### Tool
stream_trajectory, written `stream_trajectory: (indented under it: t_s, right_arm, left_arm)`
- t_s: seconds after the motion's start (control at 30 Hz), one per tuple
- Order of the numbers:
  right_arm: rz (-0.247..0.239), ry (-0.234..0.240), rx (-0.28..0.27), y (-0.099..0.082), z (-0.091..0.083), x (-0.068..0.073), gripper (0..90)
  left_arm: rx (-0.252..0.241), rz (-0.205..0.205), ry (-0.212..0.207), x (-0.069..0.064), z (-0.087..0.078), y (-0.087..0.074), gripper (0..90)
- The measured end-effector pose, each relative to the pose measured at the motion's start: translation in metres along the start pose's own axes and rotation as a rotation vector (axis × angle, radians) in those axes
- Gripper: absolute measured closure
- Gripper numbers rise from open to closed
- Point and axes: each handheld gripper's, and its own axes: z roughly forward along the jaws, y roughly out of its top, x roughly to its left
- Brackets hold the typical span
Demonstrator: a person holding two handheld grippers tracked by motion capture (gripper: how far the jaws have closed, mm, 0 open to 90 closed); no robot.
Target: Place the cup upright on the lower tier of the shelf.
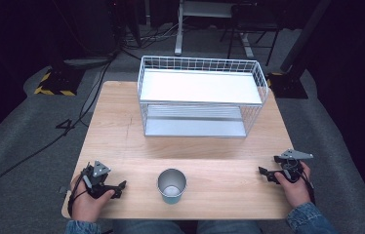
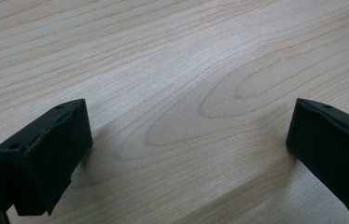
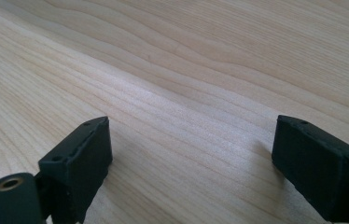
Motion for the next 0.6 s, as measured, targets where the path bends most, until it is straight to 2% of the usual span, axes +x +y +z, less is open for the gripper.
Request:
stream_trajectory:
  t_s: [0.17, 0.2, 0.33, 0.43, 0.6]
  right_arm:
    - [0.001, -0.001, -0.001, 0.000, 0.000, 0.000, 12.4]
    - [0.001, -0.001, -0.001, 0.000, 0.000, 0.000, 12.4]
    - [0.000, 0.000, 0.000, 0.000, 0.000, 0.000, 12.4]
    - [0.000, -0.001, -0.001, 0.000, 0.000, 0.000, 12.4]
    - [0.000, 0.000, 0.000, 0.000, 0.000, 0.000, 12.4]
  left_arm:
    - [-0.014, 0.010, -0.011, -0.001, -0.003, -0.003, 5.3]
    - [-0.022, 0.001, -0.013, -0.002, -0.004, -0.004, 6.5]
    - [-0.025, 0.003, -0.021, -0.002, -0.007, -0.004, 16.1]
    - [-0.021, 0.012, -0.048, -0.004, -0.010, -0.003, 15.7]
    - [-0.046, 0.035, -0.051, -0.012, -0.019, -0.002, 15.6]
